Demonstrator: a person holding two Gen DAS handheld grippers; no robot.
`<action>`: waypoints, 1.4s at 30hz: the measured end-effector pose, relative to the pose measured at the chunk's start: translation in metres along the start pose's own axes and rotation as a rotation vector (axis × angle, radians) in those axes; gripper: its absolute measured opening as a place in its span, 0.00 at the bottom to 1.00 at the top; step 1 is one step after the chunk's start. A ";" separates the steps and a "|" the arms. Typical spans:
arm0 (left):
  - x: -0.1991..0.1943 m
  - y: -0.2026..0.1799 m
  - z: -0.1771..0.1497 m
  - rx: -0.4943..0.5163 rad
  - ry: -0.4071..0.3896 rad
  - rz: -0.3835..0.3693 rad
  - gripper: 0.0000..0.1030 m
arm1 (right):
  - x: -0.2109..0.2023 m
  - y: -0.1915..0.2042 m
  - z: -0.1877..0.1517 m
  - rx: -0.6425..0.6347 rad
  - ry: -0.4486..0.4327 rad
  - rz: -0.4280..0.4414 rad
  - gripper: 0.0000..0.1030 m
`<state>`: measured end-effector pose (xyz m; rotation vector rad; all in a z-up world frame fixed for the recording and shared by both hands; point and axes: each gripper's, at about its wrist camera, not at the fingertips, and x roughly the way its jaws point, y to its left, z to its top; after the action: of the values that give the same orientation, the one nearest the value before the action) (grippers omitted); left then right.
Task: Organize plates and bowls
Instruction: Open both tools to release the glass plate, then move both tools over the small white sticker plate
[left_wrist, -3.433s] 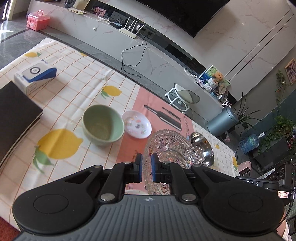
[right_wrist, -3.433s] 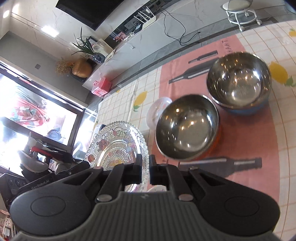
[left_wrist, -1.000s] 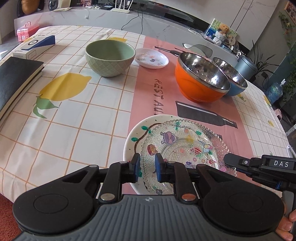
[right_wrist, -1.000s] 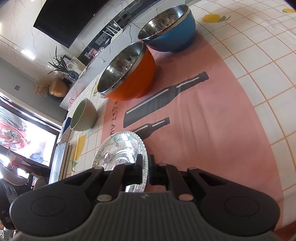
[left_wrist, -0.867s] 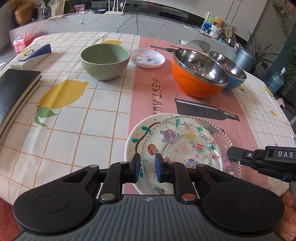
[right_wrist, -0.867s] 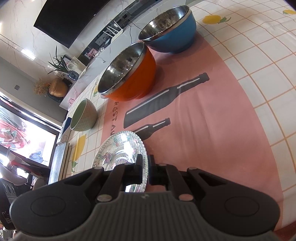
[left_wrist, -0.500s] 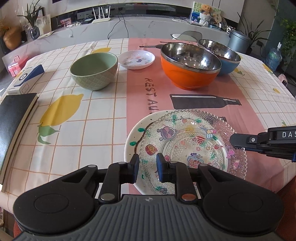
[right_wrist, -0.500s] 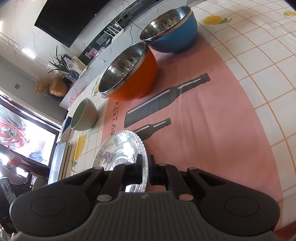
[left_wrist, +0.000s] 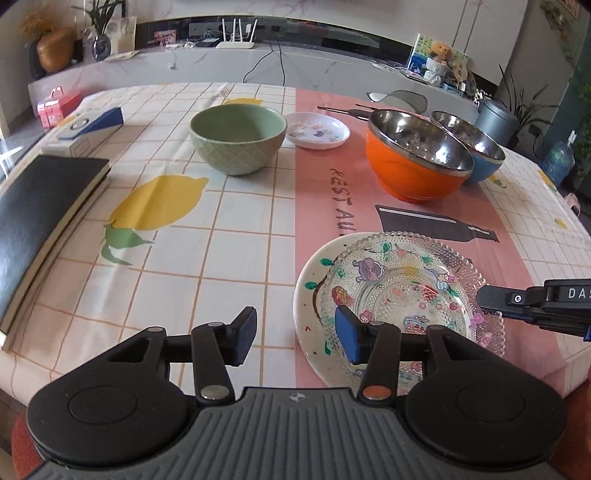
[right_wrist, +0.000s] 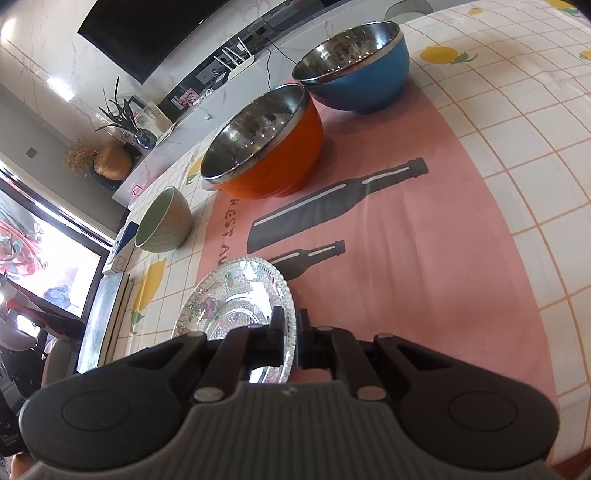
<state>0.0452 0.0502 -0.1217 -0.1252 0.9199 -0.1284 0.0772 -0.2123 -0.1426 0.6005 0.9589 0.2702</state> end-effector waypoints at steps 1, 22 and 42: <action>0.001 0.005 0.000 -0.031 0.009 -0.027 0.54 | 0.002 0.002 0.000 -0.013 0.001 -0.007 0.03; 0.008 0.015 -0.003 -0.143 0.034 -0.144 0.29 | 0.025 0.044 -0.002 -0.333 0.018 -0.148 0.10; -0.020 0.005 0.048 -0.063 -0.048 -0.097 0.34 | -0.001 0.062 0.021 -0.362 -0.061 -0.118 0.29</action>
<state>0.0712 0.0607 -0.0779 -0.2301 0.8704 -0.1856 0.0971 -0.1705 -0.0962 0.2183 0.8562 0.3096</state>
